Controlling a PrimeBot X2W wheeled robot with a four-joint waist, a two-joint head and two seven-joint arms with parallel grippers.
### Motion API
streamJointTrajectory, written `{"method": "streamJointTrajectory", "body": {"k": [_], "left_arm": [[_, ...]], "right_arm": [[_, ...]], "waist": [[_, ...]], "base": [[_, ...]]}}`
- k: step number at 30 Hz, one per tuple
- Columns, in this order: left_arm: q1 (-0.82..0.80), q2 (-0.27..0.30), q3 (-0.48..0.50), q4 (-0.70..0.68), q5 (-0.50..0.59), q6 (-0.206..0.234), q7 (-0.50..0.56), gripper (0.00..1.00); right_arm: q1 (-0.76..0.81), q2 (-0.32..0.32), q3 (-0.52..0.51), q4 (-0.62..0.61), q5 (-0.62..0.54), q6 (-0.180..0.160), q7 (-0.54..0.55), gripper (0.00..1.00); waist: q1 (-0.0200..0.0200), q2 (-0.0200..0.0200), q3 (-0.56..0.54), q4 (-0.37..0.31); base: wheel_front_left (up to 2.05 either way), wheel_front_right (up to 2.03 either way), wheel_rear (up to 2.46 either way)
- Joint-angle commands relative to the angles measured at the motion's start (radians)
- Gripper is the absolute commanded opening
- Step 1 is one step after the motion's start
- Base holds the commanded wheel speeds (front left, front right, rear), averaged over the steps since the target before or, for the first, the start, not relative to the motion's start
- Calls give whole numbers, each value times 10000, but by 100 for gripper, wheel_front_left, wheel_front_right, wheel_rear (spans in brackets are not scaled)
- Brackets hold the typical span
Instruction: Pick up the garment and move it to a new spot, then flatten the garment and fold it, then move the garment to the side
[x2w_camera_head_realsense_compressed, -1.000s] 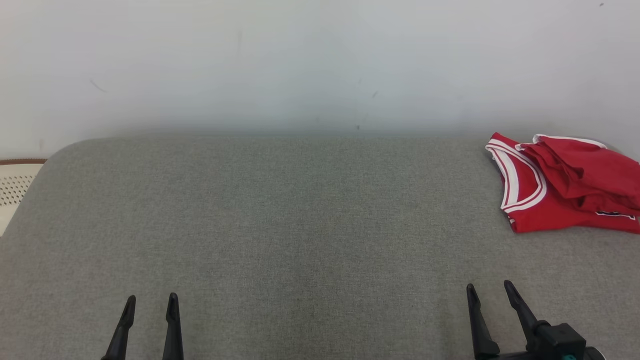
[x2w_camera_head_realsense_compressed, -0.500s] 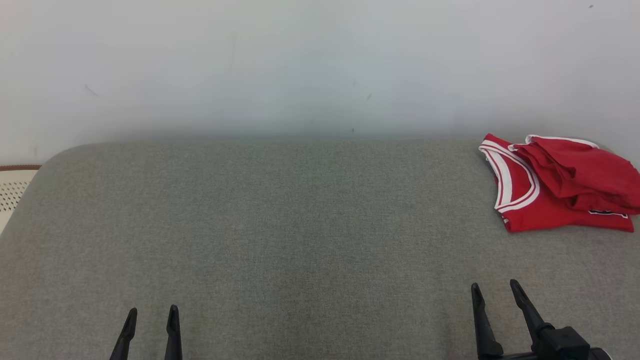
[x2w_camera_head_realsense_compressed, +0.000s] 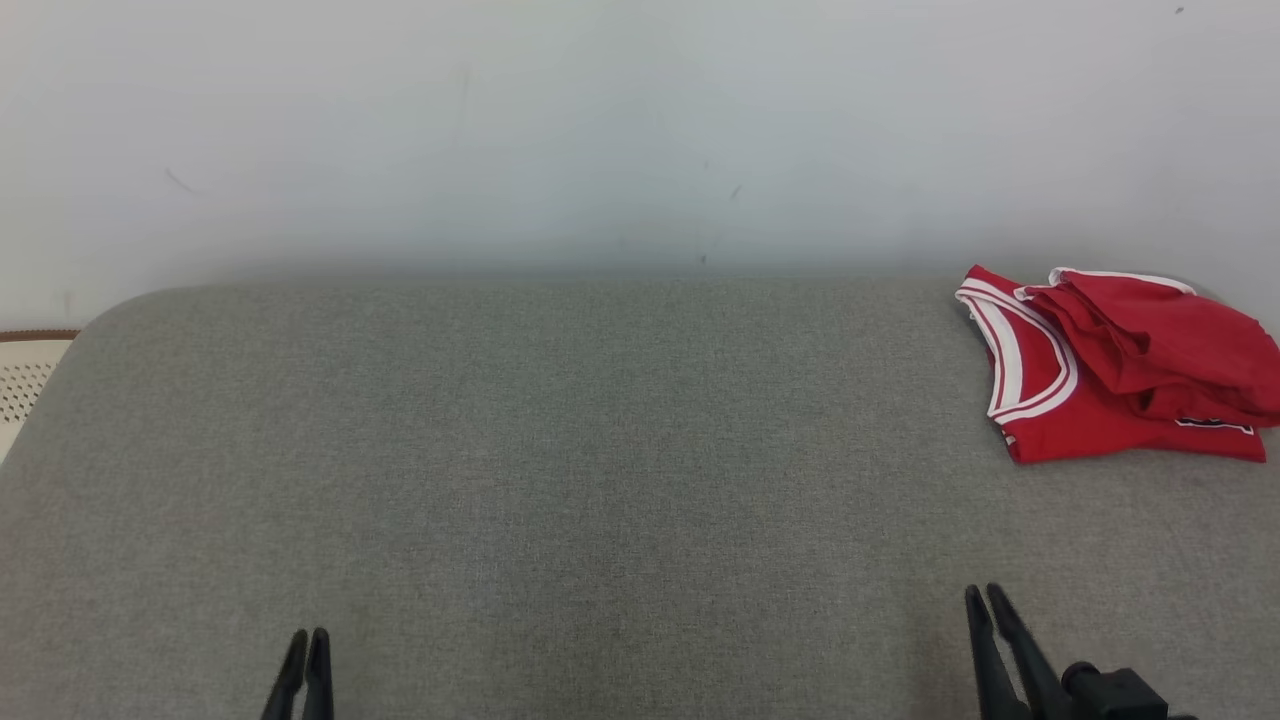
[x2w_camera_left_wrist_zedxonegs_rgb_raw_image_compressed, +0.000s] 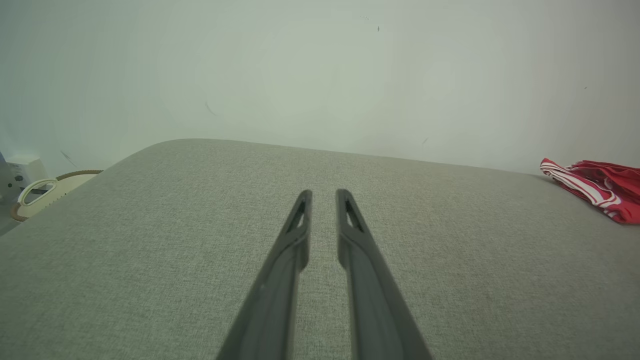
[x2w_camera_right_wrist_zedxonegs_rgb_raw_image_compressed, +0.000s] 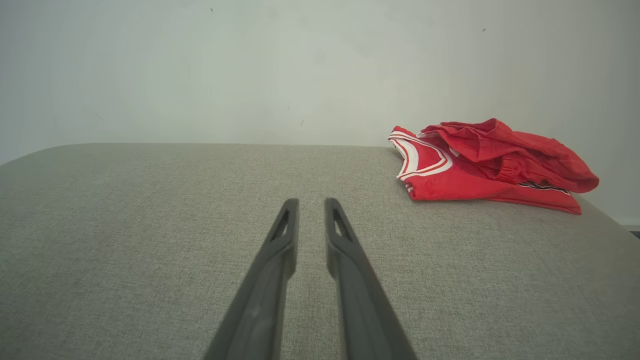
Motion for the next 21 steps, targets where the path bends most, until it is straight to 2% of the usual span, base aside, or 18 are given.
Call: {"method": "streamJointTrajectory", "body": {"k": [1, 21], "left_arm": [[-2, 0, 2, 2, -5, -1, 2, 0], [-504, 6, 293, 652, -3811, -347, 1031, 0]], "right_arm": [[1, 0, 1, -1, 5, 0, 0, 0], [-444, -121, -342, 309, 4342, -2, 719, 0]], "waist": [[0, 0, 0, 0], [0, 0, 70, -28]], "base": [[0, 0, 0], [0, 0, 0]]}}
